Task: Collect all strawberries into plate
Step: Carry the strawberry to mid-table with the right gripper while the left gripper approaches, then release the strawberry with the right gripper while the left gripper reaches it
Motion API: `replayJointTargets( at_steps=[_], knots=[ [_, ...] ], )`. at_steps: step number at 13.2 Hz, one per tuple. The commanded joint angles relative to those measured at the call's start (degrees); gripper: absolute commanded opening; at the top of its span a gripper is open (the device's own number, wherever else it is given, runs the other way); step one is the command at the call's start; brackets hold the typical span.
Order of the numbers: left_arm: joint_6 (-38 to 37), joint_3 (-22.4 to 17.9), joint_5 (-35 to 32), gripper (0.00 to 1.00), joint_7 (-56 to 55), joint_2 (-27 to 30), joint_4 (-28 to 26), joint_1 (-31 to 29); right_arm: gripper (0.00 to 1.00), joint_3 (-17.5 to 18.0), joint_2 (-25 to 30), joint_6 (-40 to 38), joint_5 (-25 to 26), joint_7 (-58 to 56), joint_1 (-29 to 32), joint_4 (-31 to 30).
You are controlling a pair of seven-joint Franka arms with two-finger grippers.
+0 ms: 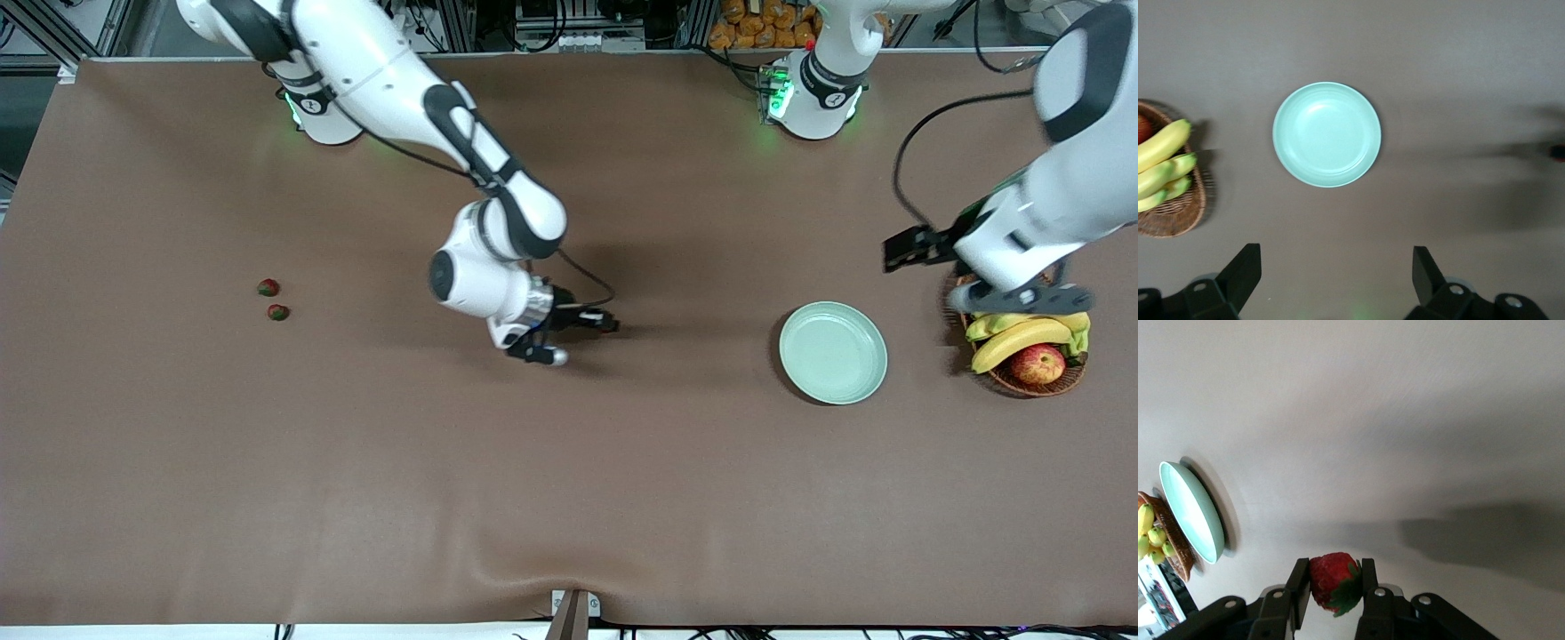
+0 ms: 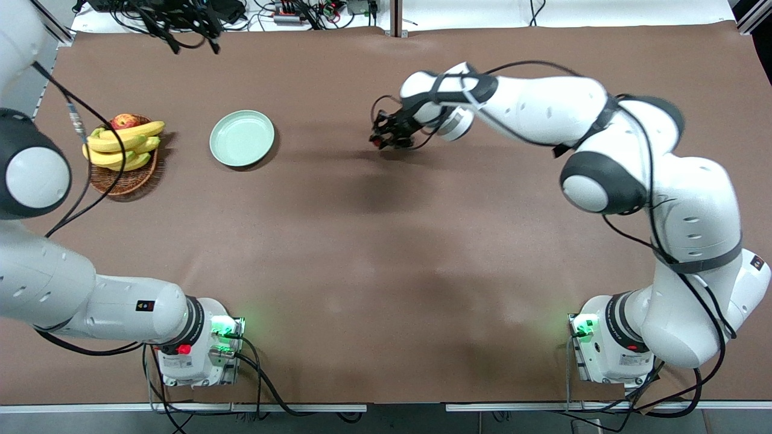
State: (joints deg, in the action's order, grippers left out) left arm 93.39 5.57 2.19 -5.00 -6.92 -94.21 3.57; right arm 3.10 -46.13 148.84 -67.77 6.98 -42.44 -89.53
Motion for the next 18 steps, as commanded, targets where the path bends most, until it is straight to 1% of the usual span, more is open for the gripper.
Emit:
replayJointTargets(
  at_steps=[1,3,4,5,6,7,8,10,11,12,15,16,17,18],
  knots=[
    [3.8,1.45,0.8,1.0,-0.89,-2.04,-1.92,-0.14,0.03,-0.9,-4.58,1.44,-2.37,2.07,-1.59,6.46],
    [9.76,2.24,0.89,1.0,-0.89,-2.04,-6.84,0.12,0.25,-0.9,-5.99,5.39,-2.46,2.08,-2.91,7.35],
    [12.4,2.77,0.97,1.0,-0.97,-2.13,-8.86,0.3,0.43,-0.9,-5.91,6.28,-2.46,2.08,-3.35,7.18],
    [14.34,2.78,0.98,1.0,-0.97,-2.48,-10.27,0.82,0.57,-0.9,-5.65,6.29,-2.37,2.08,-3.09,7.09],
    [15.67,2.78,0.98,1.0,-0.97,-3.27,-10.9,1.7,0.7,-0.9,-5.12,6.29,-2.37,1.82,-2.31,6.57],
    [16.29,2.78,0.98,1.0,-0.97,-4.14,-10.9,1.97,0.8,-0.9,-3.72,6.11,-2.28,1.9,-1.0,4.99],
    [17.34,2.78,1.06,1.0,-1.06,-4.85,-10.9,1.97,0.9,-0.9,-1.71,5.94,-2.2,1.9,0.5,2.11],
    [19.19,3.04,3.07,1.0,-3.68,-6.52,-10.73,2.23,1.0,-0.9,3.82,5.5,-1.93,1.46,4.88,-5.09],
    [20.33,4.0,5.69,1.0,-6.4,-7.66,-10.73,2.58,1.0,-0.9,6.98,5.32,-1.76,1.2,7.86,-9.57],
    [22.08,4.44,7.03,1.0,-9.82,-8.63,-10.73,3.46,1.0,-0.9,10.49,3.32,-1.67,1.02,11.2,-14.14],
    [27.18,4.62,7.04,1.0,-24.3,-12.66,-9.85,8.72,1.0,-0.9,18.94,-5.29,1.39,-5.11,22.27,-24.08],
    [28.76,4.62,7.04,1.0,-28.01,-15.03,-8.72,9.7,1.0,-0.9,20.79,-6.53,4.19,-6.26,25.7,-26.46],
    [31.3,4.62,7.04,1.0,-31.26,-16.96,-8.36,11.62,1.0,-0.9,22.47,-7.76,8.75,-6.45,28.52,-28.4],
    [34.28,4.54,6.78,1.0,-35.65,-18.81,-8.27,13.38,1.0,-0.99,23.79,-9.69,15.49,-6.45,31.33,-29.99]
  ],
)
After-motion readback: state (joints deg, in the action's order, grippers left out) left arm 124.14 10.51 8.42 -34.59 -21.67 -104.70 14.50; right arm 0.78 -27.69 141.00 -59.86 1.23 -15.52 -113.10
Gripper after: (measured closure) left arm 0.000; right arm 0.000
